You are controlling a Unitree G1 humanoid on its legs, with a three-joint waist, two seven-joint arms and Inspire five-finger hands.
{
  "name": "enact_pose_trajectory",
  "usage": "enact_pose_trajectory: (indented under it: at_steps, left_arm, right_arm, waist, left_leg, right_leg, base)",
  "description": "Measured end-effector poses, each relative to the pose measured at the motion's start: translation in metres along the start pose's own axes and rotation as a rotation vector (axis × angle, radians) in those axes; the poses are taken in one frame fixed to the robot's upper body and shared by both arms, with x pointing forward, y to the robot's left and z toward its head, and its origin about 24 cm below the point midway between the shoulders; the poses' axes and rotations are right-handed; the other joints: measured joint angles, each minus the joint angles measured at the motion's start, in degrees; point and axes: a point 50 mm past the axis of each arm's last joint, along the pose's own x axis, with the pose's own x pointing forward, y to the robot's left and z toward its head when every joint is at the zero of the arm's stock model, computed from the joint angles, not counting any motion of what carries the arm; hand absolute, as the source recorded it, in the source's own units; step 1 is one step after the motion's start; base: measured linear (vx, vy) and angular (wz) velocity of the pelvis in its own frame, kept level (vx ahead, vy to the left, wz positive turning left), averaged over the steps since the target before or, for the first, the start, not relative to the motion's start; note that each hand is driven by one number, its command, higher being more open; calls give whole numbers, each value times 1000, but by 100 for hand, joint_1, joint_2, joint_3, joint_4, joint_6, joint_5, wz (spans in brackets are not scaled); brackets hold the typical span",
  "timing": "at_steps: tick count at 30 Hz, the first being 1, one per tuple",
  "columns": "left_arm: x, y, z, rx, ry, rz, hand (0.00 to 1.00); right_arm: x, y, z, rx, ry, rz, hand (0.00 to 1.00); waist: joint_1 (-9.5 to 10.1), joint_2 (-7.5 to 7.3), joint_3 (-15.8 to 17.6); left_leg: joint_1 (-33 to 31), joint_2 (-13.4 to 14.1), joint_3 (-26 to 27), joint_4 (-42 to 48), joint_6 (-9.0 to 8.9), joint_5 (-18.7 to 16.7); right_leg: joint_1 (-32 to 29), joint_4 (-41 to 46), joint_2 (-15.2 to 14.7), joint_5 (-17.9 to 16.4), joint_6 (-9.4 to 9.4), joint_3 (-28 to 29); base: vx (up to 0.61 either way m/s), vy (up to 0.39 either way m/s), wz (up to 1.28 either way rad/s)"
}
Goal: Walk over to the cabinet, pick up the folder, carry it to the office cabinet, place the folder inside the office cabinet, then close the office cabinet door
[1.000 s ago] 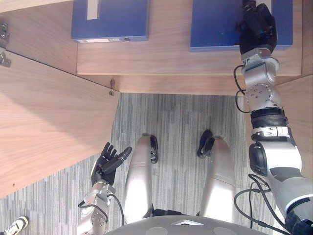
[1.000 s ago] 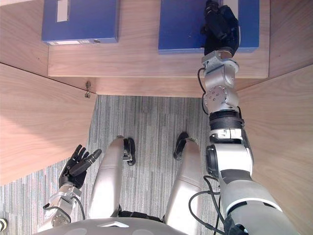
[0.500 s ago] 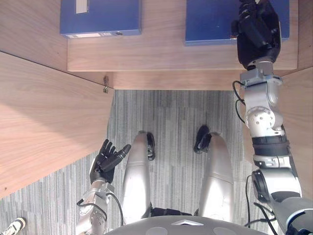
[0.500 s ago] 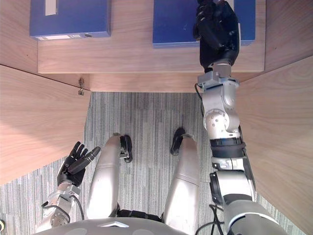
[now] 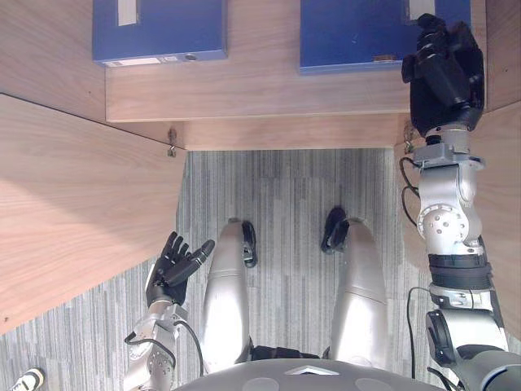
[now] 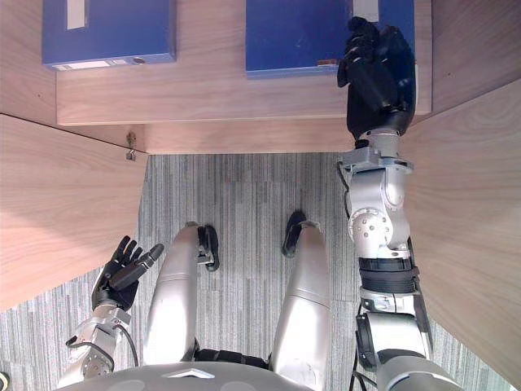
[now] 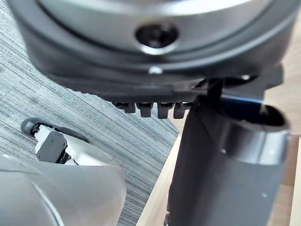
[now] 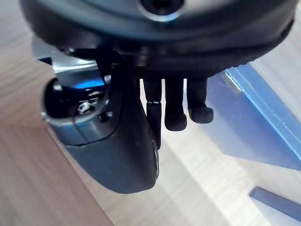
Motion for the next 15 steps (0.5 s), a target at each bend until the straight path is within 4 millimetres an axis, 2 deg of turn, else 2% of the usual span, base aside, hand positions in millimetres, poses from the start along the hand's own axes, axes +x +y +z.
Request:
enact_pose_trajectory:
  at_steps: [8,15]
  left_arm:
    - [0,0,0,-5,2,1,100]
    - [0,0,-1,-6,3,18,100]
  right_arm:
    - [16,-11,-13,47,36,-112,0]
    - [29,-3,-15,93,22,-136,0]
  waist:
    - [24,1,-1]
    - [13,6,-13]
  left_leg:
    - [-1,-2,-14,45,0,0]
    - [0,-2,-20,51,-3,3]
  right_leg:
    - [-3,50,-4,-1,-4,1]
    - [-2,59,-5,8,-17,-3]
  base:
    - [0,0,0]
    - [0,0,0]
